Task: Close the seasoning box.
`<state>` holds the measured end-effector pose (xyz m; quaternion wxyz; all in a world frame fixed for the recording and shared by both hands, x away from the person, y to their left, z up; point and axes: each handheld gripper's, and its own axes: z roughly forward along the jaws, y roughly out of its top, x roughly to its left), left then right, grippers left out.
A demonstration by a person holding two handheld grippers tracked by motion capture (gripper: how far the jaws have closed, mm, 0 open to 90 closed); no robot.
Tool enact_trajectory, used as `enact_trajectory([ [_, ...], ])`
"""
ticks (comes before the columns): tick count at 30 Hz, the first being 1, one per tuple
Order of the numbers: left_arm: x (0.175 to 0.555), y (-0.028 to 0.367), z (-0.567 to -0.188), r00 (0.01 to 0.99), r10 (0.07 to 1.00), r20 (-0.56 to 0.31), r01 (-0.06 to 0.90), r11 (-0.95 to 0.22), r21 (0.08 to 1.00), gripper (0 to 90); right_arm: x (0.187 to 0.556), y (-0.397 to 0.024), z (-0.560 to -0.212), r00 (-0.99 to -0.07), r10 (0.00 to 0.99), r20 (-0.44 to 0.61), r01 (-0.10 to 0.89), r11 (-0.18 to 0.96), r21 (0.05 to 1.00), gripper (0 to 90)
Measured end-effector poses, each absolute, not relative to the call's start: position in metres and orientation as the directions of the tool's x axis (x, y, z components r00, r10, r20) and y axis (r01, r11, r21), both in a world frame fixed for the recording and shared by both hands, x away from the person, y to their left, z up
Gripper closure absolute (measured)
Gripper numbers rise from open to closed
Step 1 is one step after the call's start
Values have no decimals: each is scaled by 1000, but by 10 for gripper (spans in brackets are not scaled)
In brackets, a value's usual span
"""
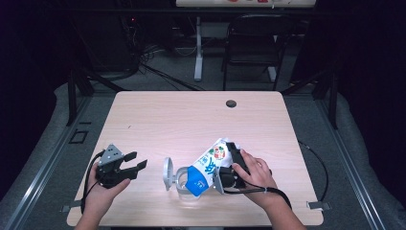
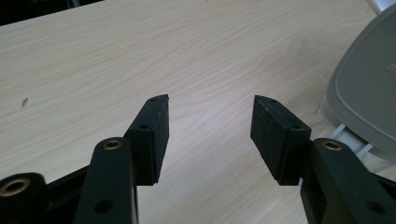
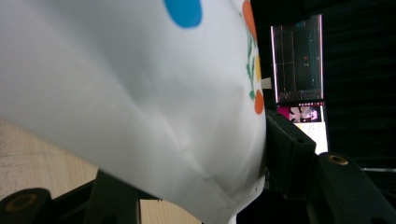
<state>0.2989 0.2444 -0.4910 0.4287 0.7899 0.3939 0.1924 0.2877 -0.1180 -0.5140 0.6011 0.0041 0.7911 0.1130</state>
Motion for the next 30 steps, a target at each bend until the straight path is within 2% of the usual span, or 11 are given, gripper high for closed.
enact_trajectory([
  [24, 299, 244, -491, 616, 787, -31, 457, -325, 828, 478, 284, -115, -509, -233, 71, -970, -142, 984, 106, 475],
  [30, 299, 244, -491, 618, 786, -32, 457, -326, 828, 478, 285, -114, -510, -231, 78, -970, -159, 980, 117, 480],
])
